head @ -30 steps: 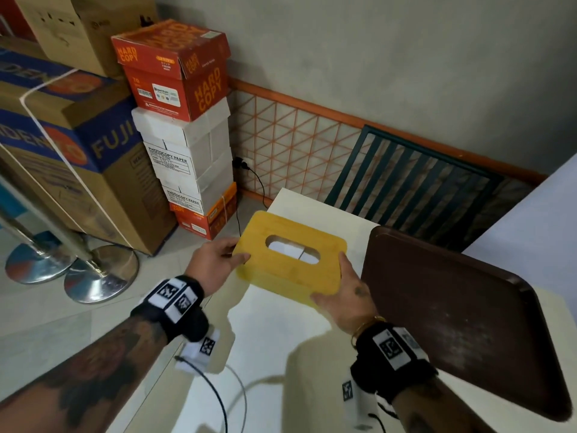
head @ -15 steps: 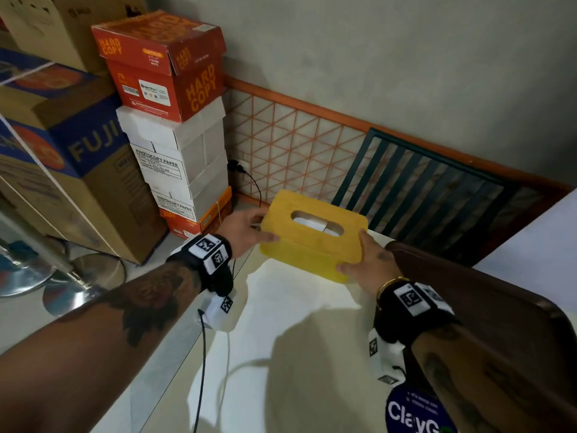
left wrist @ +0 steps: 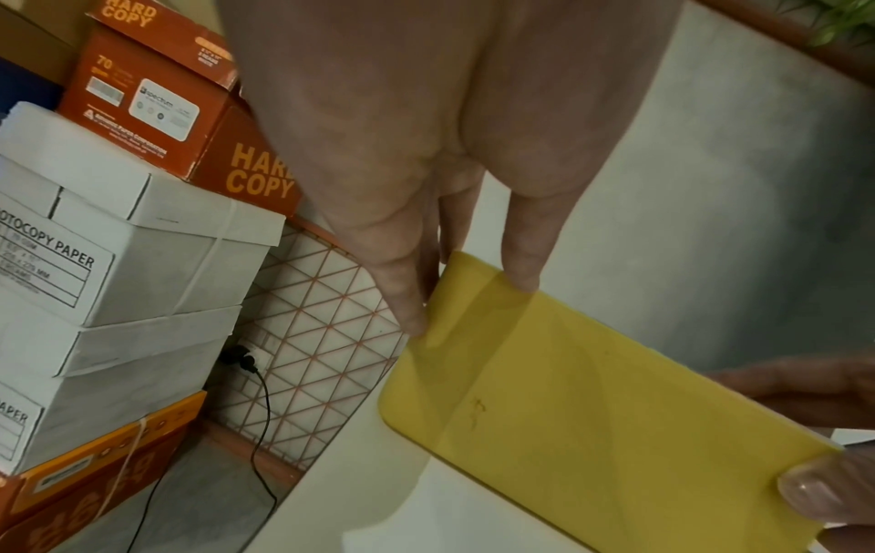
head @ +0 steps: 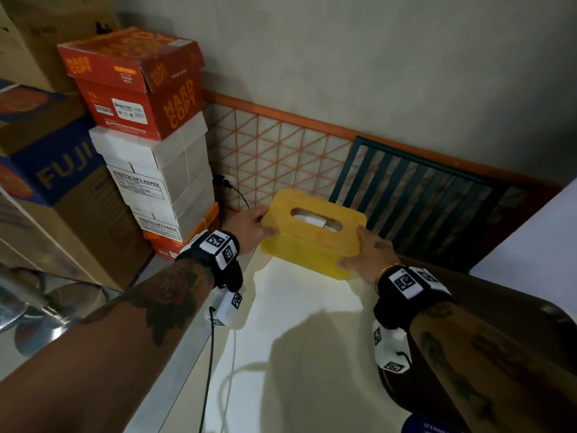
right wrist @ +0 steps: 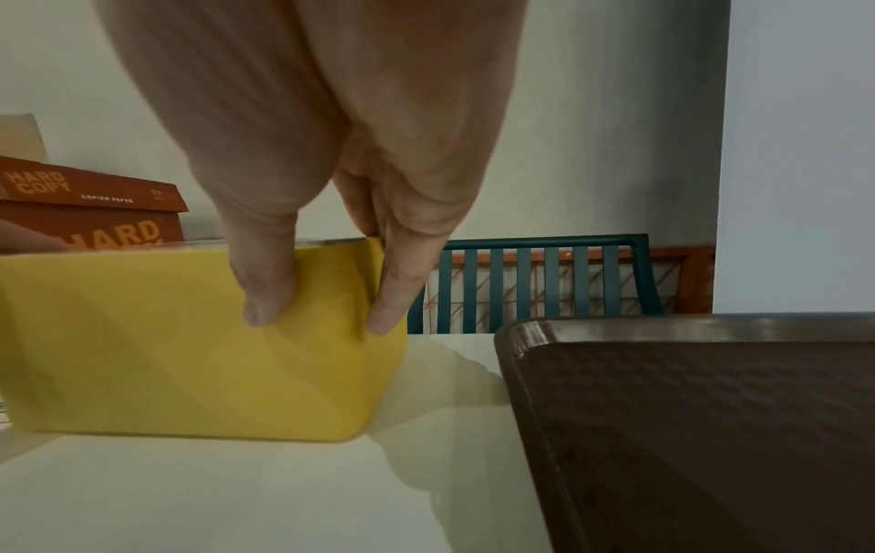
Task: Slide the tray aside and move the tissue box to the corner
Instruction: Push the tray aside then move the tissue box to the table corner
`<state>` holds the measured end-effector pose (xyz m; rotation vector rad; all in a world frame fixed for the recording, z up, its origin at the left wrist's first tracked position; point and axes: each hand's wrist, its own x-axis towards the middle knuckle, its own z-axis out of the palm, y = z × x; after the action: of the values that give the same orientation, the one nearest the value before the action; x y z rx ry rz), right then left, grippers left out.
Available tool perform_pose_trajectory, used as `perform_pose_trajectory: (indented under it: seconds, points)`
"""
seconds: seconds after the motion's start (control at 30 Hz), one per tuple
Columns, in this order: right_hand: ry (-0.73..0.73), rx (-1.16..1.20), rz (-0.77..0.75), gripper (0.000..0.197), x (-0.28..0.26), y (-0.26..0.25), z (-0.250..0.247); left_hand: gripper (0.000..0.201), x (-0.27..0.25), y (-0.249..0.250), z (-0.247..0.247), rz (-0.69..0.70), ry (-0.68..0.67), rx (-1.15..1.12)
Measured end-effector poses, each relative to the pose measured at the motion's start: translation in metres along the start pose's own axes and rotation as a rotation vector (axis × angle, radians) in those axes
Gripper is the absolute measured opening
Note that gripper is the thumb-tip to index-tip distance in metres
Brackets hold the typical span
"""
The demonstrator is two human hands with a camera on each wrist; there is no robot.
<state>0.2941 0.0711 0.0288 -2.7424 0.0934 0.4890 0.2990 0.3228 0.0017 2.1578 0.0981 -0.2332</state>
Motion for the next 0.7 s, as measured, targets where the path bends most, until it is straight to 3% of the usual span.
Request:
perform_pose_trajectory:
  seconds: [0.13, 0.43, 0.7]
  points:
    - [-0.007, -0.03, 0.002, 0.093, 0.002, -0.004, -0.001, 0.045, 0.007, 0.004, -0.001, -0.013, 0.013, 0.03]
    - [-0.002, -0.035, -0.01, 0.093, 0.005, -0.006, 0.0, 0.069, 0.025, -0.009, 0.001, -0.067, 0.027, 0.082]
    - [0.004, -0.048, 0.01, 0.094, 0.008, -0.008, 0.0, 0.057, 0.02, -0.005, 0.002, -0.064, 0.055, 0.129]
